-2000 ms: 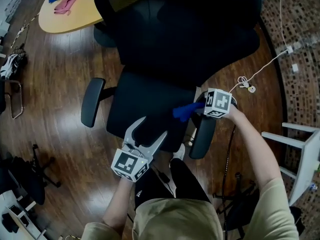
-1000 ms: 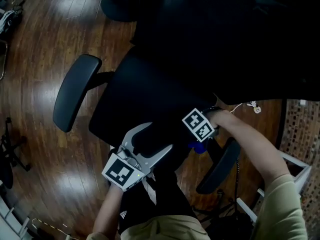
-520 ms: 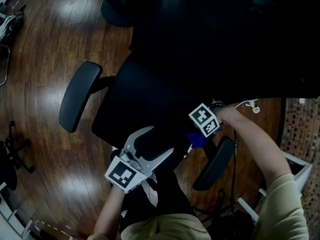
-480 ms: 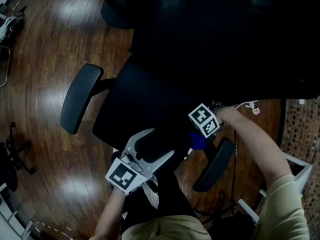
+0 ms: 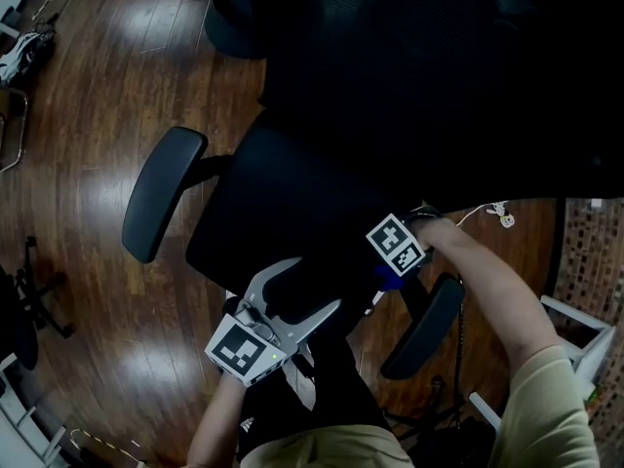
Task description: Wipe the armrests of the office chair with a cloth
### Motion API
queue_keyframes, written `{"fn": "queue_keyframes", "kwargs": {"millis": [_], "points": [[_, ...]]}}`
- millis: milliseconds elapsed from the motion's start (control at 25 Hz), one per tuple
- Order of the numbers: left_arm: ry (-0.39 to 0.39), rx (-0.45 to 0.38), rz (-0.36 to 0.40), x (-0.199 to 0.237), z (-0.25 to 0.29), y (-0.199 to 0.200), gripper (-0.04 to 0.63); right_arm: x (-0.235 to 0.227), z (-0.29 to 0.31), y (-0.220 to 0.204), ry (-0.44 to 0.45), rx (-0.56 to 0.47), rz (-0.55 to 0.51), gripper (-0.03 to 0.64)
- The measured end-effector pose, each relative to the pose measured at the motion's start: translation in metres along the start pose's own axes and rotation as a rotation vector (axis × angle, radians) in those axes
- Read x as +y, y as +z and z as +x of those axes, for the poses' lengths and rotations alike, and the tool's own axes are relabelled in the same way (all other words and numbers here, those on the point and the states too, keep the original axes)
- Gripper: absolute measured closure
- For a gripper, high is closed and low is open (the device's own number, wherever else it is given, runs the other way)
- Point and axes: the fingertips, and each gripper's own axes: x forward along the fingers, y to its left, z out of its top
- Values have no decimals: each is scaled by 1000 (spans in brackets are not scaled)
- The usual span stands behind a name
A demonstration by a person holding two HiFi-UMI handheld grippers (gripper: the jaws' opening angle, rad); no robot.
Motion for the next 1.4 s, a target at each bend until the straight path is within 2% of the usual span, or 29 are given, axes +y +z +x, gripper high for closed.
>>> {"fn": "queue_keyframes", "kwargs": {"millis": [80, 120, 320, 440, 560, 640, 760, 840, 920, 1040, 1120, 1200, 1280, 1400], "points": [[-14, 11, -4, -3, 3, -6, 311, -41, 9, -10, -183, 23, 45, 600], [-20, 14, -7, -4, 5, -8, 311, -56, 12, -14, -247, 20, 72, 600], [-29, 24, -11, -5, 5, -8, 310, -70, 2, -11, -360, -21, 111, 600], [-20, 27, 0, -8, -2, 5, 308, -56, -35, 1, -521, -116, 141, 600], [0, 16, 10, -12, -11, 32, 308, -29, -96, 25, -761, -272, 113, 600], [18, 11, 20, -15, -17, 51, 308, -1, -138, 43, -922, -411, 99, 600], [23, 11, 60, -30, -19, 83, 308, 59, -185, 57, -1118, -661, 138, 600], [3, 14, 106, -44, -12, 103, 308, 100, -202, 54, -1226, -840, 210, 600], [-28, 19, 149, -61, 0, 120, 310, 136, -211, 44, -1293, -1101, 353, 598], [-86, 38, 182, -93, 25, 131, 310, 189, -201, 19, -1327, -1571, 574, 598], [-122, 55, 194, -115, 45, 131, 310, 222, -176, -3, -1343, -1821, 691, 598], [-142, 74, 204, -135, 68, 125, 310, 243, -138, -25, -1359, -1986, 802, 598], [-150, 105, 206, -150, 89, 112, 311, 249, -88, -43, -1343, -2096, 938, 598], [-189, 169, 220, -171, 110, 85, 313, 239, -18, -54, -1226, -2300, 1120, 598]]}}
